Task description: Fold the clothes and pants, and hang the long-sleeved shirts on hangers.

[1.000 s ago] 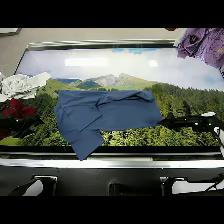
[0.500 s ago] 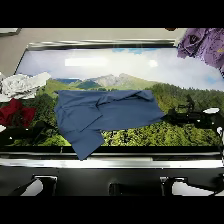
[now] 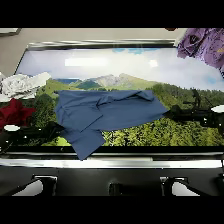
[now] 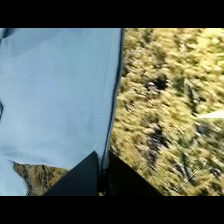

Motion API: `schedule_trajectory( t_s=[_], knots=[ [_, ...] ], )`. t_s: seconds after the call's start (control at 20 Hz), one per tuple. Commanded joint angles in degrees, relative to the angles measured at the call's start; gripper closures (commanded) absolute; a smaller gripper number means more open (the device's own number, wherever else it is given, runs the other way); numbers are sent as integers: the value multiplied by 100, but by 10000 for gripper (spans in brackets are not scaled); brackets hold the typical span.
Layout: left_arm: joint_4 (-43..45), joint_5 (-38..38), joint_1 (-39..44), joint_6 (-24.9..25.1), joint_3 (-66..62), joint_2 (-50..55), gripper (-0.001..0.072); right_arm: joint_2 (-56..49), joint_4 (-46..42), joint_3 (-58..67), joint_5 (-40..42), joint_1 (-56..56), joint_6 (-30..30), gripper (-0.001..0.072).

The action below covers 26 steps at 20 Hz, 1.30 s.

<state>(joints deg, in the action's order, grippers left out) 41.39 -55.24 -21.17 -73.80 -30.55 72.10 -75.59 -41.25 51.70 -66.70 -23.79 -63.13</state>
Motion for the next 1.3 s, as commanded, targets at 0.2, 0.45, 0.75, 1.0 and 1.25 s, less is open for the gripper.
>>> schedule_trajectory(
  t_s=[0.2,0.45,0.75,1.0,1.25],
  knots=[
    [-907,52,295,398,-166,286,687,496,33,22,-221,59,-122,675],
    [-549,-533,535,52,-1998,-26,690,588,-730,1379,212,1047,-938,676],
    [396,-568,590,-684,-5993,-546,690,590,-2275,5115,133,1423,-1943,676],
    [2035,-940,590,-1565,-8293,-1475,689,1322,-2863,7125,-658,1423,-2072,676],
    [3781,-1460,588,-2411,-8369,-2872,689,2826,-3707,7117,-990,1423,-2765,676]
  ],
)
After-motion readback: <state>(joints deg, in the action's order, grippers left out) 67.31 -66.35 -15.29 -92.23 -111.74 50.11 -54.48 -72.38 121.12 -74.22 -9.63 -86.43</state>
